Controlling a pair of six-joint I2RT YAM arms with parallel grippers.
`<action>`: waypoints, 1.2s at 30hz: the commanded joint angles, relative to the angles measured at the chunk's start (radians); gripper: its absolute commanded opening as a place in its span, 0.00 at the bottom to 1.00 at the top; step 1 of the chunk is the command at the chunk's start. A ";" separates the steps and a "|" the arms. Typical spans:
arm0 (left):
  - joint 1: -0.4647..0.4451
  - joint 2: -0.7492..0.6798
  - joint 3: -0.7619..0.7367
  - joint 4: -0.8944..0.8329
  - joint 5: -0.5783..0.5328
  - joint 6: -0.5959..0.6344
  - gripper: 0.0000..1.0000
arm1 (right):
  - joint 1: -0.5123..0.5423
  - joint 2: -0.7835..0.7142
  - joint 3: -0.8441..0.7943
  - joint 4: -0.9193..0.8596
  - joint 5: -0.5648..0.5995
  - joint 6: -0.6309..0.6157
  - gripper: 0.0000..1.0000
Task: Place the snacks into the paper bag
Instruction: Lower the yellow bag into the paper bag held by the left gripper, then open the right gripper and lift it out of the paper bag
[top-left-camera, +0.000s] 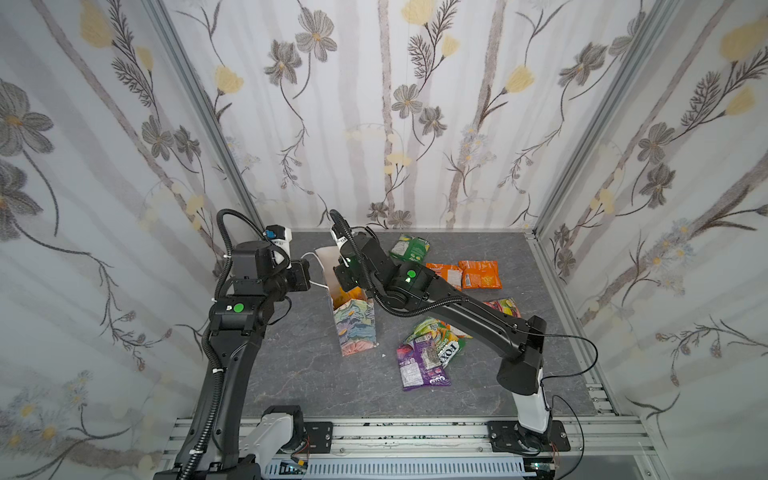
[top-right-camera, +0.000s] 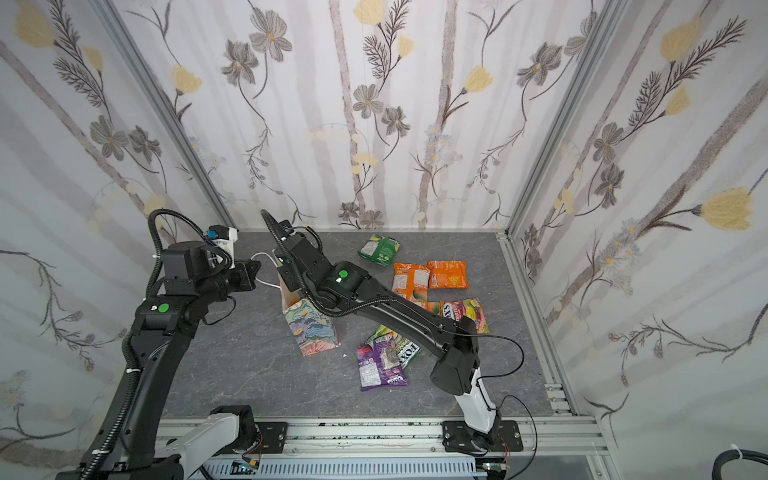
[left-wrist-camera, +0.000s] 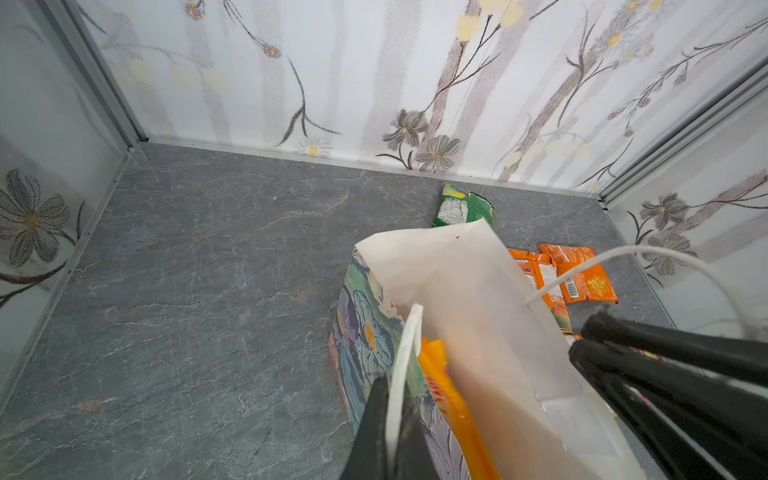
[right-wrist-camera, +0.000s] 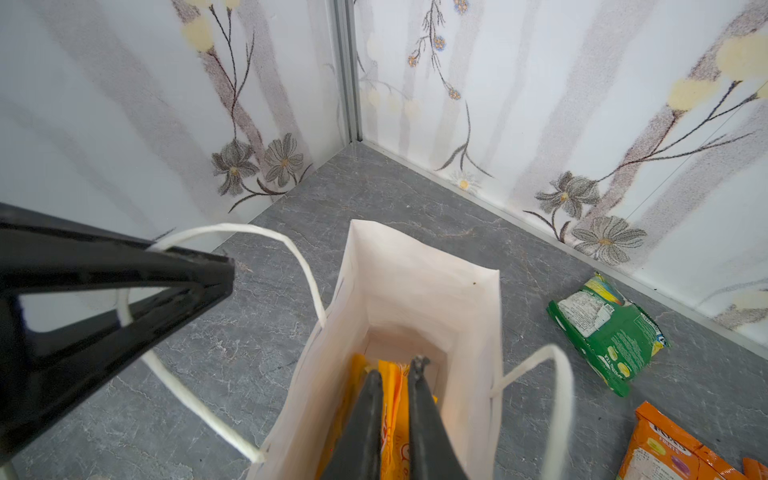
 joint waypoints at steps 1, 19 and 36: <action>-0.001 0.007 0.004 0.033 0.017 0.005 0.00 | 0.003 -0.016 0.009 0.036 -0.017 -0.012 0.16; 0.000 0.012 0.016 0.027 -0.018 0.000 0.00 | 0.016 -0.053 0.001 0.161 -0.196 -0.089 0.23; 0.000 0.023 0.032 0.030 -0.017 0.013 0.00 | -0.057 -0.678 -0.803 0.560 -0.087 -0.098 0.23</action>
